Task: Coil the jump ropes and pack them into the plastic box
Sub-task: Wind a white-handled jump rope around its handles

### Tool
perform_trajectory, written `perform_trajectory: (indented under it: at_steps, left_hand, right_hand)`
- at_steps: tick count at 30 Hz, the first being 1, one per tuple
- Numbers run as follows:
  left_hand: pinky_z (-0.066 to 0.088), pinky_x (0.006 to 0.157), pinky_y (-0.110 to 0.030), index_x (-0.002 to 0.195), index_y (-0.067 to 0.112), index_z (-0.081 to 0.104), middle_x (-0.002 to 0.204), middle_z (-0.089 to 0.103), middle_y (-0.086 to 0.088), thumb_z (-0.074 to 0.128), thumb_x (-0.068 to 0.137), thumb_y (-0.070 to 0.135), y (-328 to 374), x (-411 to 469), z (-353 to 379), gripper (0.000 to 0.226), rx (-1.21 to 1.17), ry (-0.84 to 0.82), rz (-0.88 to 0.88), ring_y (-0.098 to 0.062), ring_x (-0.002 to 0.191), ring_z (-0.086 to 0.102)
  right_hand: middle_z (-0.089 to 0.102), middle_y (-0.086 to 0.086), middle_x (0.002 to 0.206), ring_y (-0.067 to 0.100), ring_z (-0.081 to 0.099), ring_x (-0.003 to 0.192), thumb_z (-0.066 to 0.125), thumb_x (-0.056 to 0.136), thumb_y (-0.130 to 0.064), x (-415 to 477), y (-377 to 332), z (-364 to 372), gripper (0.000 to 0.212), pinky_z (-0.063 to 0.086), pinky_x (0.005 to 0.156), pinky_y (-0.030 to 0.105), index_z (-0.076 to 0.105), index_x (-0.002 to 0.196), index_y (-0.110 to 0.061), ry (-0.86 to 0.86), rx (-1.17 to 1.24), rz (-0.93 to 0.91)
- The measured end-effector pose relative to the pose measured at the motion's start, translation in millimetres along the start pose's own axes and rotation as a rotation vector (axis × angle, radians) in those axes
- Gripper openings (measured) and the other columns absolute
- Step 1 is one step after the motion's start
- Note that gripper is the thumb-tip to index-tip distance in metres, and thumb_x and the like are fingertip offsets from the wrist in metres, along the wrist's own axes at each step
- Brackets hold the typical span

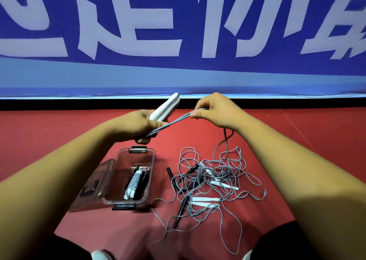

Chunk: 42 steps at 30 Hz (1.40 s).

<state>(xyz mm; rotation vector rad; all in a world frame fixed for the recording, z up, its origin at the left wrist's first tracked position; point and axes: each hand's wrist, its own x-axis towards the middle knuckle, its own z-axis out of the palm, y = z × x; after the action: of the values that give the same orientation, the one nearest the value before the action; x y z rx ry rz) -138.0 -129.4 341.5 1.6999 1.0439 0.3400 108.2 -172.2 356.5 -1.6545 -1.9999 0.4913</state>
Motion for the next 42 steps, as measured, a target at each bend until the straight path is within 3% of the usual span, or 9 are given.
perform_trajectory:
  at_steps: [5, 9, 12, 15, 21, 26, 30, 36, 42]
  left_hand:
    - [0.027, 0.042, -0.022, 0.119, -0.002, 0.051, 0.064, 0.042, -0.008, 0.056, 0.095, 0.035, 0, -3, 0, 0.044, -0.115, -0.025, 0.046, -0.014, 0.046, 0.030]
    - [0.029, 0.044, -0.022, 0.116, 0.002, 0.053, 0.068, 0.050, -0.010, 0.062, 0.091, 0.046, -4, -2, -2, 0.051, -0.098, -0.081, 0.059, -0.015, 0.046, 0.032]
    - [0.027, 0.049, -0.023, 0.106, 0.008, 0.051, 0.084, 0.065, -0.012, 0.061, 0.089, 0.052, -7, -3, -3, 0.048, -0.056, -0.128, 0.044, -0.015, 0.045, 0.035]
    - [0.025, 0.046, -0.021, 0.106, 0.007, 0.049, 0.064, 0.053, -0.005, 0.071, 0.080, 0.052, -8, -3, -6, 0.057, -0.056, -0.192, -0.001, -0.014, 0.046, 0.031]
    - [0.034, 0.036, -0.019, 0.082, 0.012, 0.052, 0.056, 0.052, -0.003, 0.081, 0.080, 0.024, -17, 8, -12, 0.031, 0.737, -0.021, -0.107, -0.012, 0.033, 0.042]
    - [0.039, 0.062, -0.030, 0.084, 0.022, 0.054, 0.068, 0.054, 0.005, 0.073, 0.085, 0.030, -27, 4, -11, 0.021, 1.114, -0.097, -0.123, -0.021, 0.069, 0.053]
    - [0.030, 0.060, -0.027, 0.096, 0.019, 0.061, 0.072, 0.051, 0.007, 0.072, 0.086, 0.024, -13, -6, 9, 0.016, 1.138, -0.234, 0.042, -0.018, 0.071, 0.049]
    - [0.035, 0.050, -0.013, 0.090, 0.026, 0.056, 0.064, 0.055, 0.011, 0.080, 0.080, 0.030, 22, -23, -5, 0.026, 0.781, 0.110, 0.296, 0.000, 0.050, 0.048]
    - [0.038, 0.042, -0.023, 0.087, 0.016, 0.057, 0.058, 0.055, -0.003, 0.071, 0.082, 0.018, 14, -7, -35, 0.015, 0.486, 0.438, 0.129, -0.017, 0.040, 0.047]
  right_hand:
    - [0.073, 0.000, 0.078, 0.020, 0.066, 0.080, 0.070, 0.087, -0.034, -1, 12, -2, 0.017, 0.050, 0.071, 0.030, 0.075, 0.079, -0.019, -0.024, 0.010, -0.002]
    - [0.070, -0.004, 0.076, 0.008, 0.058, 0.068, 0.068, 0.089, -0.029, -3, 13, -2, 0.017, 0.038, 0.057, 0.008, 0.073, 0.076, -0.019, -0.040, 0.023, -0.010]
    - [0.070, -0.002, 0.075, 0.007, 0.055, 0.066, 0.069, 0.088, -0.031, -1, 14, -1, 0.020, 0.037, 0.057, 0.012, 0.073, 0.075, -0.017, -0.059, 0.045, -0.003]
    - [0.069, 0.003, 0.072, 0.007, 0.046, 0.058, 0.072, 0.085, -0.036, 1, 14, -1, 0.024, 0.035, 0.054, 0.018, 0.074, 0.075, -0.015, -0.076, 0.050, 0.014]
    - [0.069, 0.003, 0.075, 0.010, 0.053, 0.064, 0.074, 0.085, -0.032, 3, 2, 6, 0.020, 0.041, 0.062, 0.026, 0.075, 0.082, -0.013, -0.136, -0.008, -0.044]
    - [0.071, -0.002, 0.082, 0.016, 0.061, 0.078, 0.068, 0.088, -0.032, 8, 1, 12, 0.015, 0.049, 0.073, 0.033, 0.075, 0.085, -0.019, -0.094, -0.073, -0.085]
    - [0.071, -0.002, 0.079, 0.019, 0.061, 0.077, 0.067, 0.087, -0.037, 16, 9, 17, 0.017, 0.050, 0.073, 0.036, 0.074, 0.084, -0.021, -0.008, -0.092, -0.063]
    - [0.050, -0.001, 0.056, 0.004, 0.038, 0.045, 0.057, 0.095, -0.012, 16, 16, 31, 0.020, 0.032, 0.048, 0.022, 0.071, 0.086, -0.002, 0.046, 0.245, 0.034]
    - [0.036, -0.002, 0.056, 0.010, 0.029, 0.045, 0.040, 0.104, -0.016, 12, -7, 86, 0.029, 0.029, 0.049, 0.024, 0.061, 0.084, -0.012, -0.240, 0.613, 0.256]
